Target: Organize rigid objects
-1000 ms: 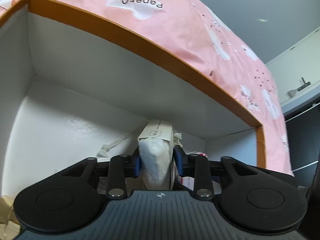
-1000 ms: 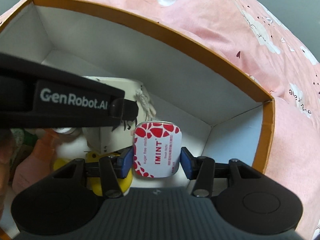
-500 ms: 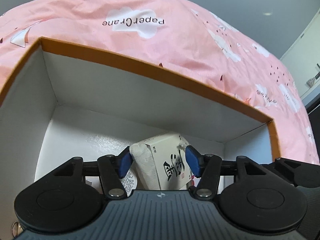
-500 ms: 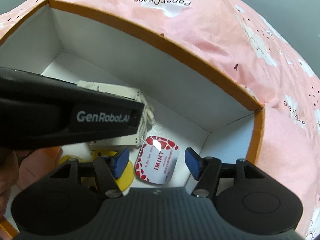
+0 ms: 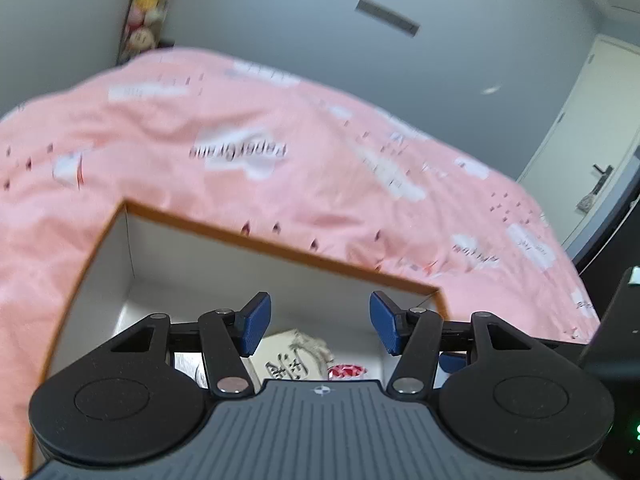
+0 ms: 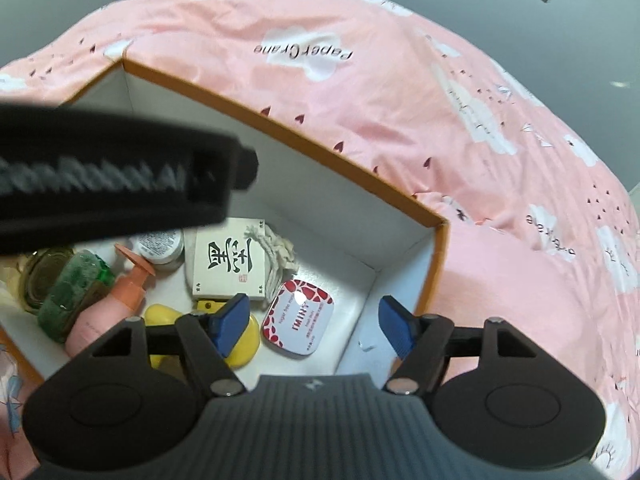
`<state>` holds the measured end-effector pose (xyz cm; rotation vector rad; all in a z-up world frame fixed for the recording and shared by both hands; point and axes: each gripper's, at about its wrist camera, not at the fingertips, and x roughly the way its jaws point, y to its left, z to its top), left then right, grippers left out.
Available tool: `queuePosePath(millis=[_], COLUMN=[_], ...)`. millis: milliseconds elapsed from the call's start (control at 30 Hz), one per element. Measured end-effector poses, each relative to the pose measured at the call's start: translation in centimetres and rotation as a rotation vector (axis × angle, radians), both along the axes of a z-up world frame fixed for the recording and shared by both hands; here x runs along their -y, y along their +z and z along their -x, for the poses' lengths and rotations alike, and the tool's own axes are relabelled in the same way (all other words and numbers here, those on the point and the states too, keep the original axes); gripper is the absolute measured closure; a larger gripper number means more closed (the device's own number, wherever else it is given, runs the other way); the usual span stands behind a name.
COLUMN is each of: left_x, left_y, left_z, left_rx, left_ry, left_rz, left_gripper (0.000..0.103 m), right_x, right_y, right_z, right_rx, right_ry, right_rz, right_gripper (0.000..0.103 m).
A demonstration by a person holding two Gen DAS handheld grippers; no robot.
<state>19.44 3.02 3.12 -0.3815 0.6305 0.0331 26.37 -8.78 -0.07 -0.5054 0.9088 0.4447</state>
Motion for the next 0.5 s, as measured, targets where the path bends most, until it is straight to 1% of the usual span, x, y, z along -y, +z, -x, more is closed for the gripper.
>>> queuePosePath(millis=[67, 133, 200, 267, 400, 500], left_x=[0.4, 0.8, 1.3, 1.5, 1.7, 1.6], left_y=[0.9, 1.6, 2.3, 2.8, 3.4, 3.2], left_z=[1.3, 2.6, 4.0, 5.4, 8.2, 10.1], left_rx=[0.035, 0.066, 0.098, 0.13, 0.157, 0.161], left_ry=[-0.02, -0.034, -0.048, -0.061, -0.103, -0.12], left_rz=[-0.009, -0.026, -0.057, -0.089, -0.143, -0.216], left_gripper=[0.038, 0.038, 0.038, 0.038, 0.038, 0.038], right_x=[0.7, 1.4, 2.0, 2.7, 4.4, 5.4], right_y=[0.8, 2.0, 2.9, 3.9, 5.6, 6.0], right_z=[1.0, 2.1, 3.5, 4.7, 7.0, 8.8], right_rx=[0.02, 0.04, 0.061, 0.08, 0.104, 0.124], right_ry=[-0.01, -0.019, -0.03, -0.041, -0.082, -0.139], right_rz=[-0.024, -0.057, -0.093, -0.13, -0.218, -0.27], right_gripper=[0.032, 0.03, 0.026, 0.026, 0.025, 0.023])
